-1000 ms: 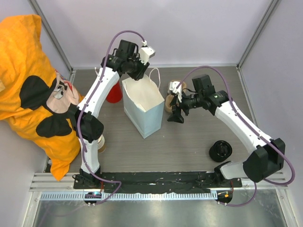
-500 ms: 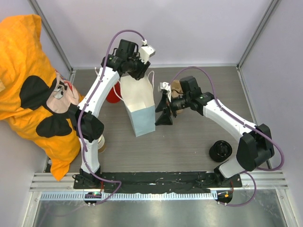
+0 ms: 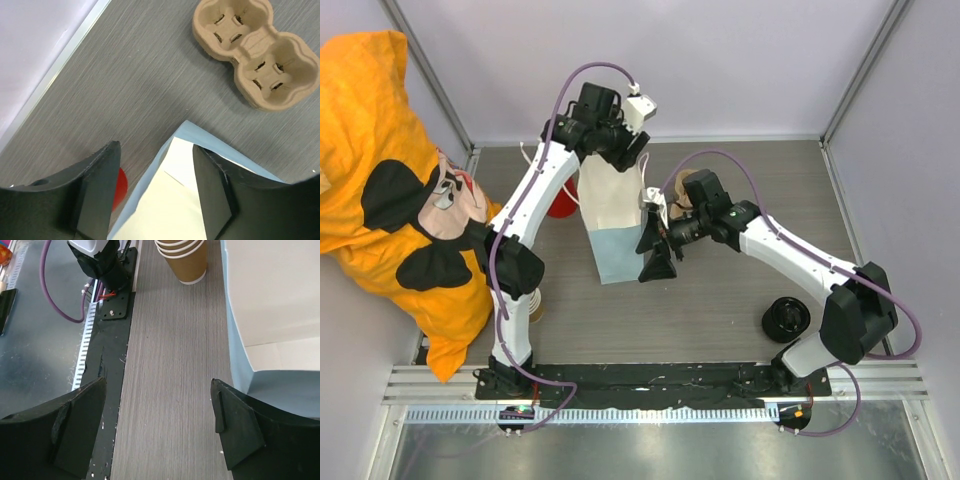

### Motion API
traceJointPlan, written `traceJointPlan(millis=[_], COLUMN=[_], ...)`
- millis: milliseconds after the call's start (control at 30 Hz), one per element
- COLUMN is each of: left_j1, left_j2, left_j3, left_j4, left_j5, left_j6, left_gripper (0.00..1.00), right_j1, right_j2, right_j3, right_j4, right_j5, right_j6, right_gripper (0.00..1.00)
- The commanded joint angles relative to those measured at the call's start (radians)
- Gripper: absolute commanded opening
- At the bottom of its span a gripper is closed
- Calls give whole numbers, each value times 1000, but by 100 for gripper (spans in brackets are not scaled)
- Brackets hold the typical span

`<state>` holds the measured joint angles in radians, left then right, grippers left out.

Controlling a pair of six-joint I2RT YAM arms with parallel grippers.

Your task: Pack the takeout coffee

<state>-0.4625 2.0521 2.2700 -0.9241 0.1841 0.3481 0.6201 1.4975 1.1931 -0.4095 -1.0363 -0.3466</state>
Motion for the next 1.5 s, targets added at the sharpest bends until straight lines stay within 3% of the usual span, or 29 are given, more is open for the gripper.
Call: traceJointPlan(millis=[0, 67, 133, 300, 367, 533, 667, 800, 933, 1067, 1200, 1467], left_j1=[-11, -13, -15, -13, -8, 8, 21, 56, 111, 192, 223, 301], left_j2=[-6, -7, -15, -38, -59, -116, -190, -243, -294, -415, -585, -682], left_j3=[39, 39, 33, 26, 22, 3, -21, -21, 14, -105, -324, -443], left_j4=[33, 31, 37, 82, 97, 105, 106, 82, 9, -22, 2, -41], left_j5=[20, 29, 43, -18, -52, -81, -97, -109, -135, -118, -107, -77], left_j6=[2, 0, -1, -21, -34, -81, -118, -170, -216, -251, -199, -187], left_gripper=[67, 73, 86, 98, 100, 100, 100, 100, 100, 100, 100, 100], right_j1=[30, 30, 32, -2, -64, -164, -215, -304, -339, -344, -344, -344], right_j2=[13, 21, 17, -16, -46, -86, -95, -16, 180, 378, 535, 671], right_j3=[68, 89, 99, 187, 223, 316, 330, 390, 538, 729, 876, 970], right_j4=[57, 55, 49, -126, -214, -521, -535, -529, -535, -595, -635, -672], right_j5=[-1, -2, -1, 65, 84, 194, 372, 423, 478, 521, 555, 602], right_j6=[38, 50, 54, -55, -89, -352, -422, -488, -525, -535, -549, -608], right_gripper=[91, 91, 91, 92, 92, 92, 91, 83, 75, 61, 61, 61])
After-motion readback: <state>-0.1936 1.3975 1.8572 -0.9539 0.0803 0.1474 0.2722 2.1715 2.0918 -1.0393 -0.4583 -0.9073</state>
